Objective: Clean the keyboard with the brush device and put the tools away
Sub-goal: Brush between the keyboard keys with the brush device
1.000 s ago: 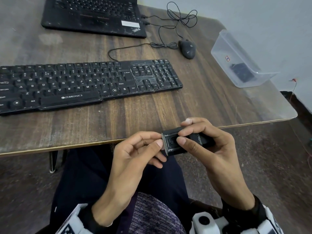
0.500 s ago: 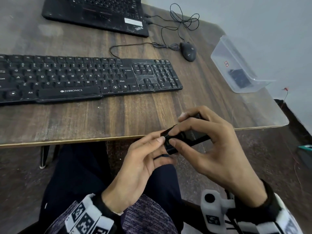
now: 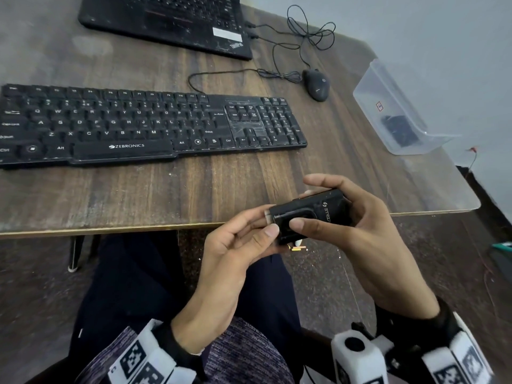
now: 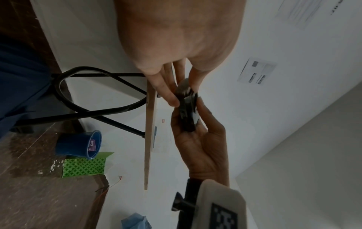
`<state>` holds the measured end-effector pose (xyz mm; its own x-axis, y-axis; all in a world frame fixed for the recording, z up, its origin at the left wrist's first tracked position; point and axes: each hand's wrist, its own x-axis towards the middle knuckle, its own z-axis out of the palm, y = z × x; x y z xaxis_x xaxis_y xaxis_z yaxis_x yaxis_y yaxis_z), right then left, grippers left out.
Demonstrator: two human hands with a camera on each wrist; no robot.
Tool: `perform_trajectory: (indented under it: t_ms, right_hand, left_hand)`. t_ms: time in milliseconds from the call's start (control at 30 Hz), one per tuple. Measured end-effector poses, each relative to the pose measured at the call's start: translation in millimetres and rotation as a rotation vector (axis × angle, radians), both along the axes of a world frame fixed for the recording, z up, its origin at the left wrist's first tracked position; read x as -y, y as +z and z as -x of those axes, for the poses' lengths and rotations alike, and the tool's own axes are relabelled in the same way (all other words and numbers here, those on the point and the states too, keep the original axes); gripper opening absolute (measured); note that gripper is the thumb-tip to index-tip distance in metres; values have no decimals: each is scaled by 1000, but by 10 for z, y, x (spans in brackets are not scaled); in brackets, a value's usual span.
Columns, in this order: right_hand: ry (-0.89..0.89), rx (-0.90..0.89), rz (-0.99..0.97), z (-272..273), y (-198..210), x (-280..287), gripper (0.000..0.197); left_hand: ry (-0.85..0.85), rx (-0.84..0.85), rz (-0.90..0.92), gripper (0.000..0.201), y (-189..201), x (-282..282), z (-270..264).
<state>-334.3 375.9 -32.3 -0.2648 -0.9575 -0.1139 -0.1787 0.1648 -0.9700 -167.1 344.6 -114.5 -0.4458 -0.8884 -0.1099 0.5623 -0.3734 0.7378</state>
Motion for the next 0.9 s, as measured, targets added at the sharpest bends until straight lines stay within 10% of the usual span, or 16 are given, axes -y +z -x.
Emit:
perform_trajectory:
  t_ms: [900]
  right_hand:
    - [14, -46, -70, -93, -45, 112, 55]
  left_hand:
    - [174, 140, 36, 13, 65, -11, -5]
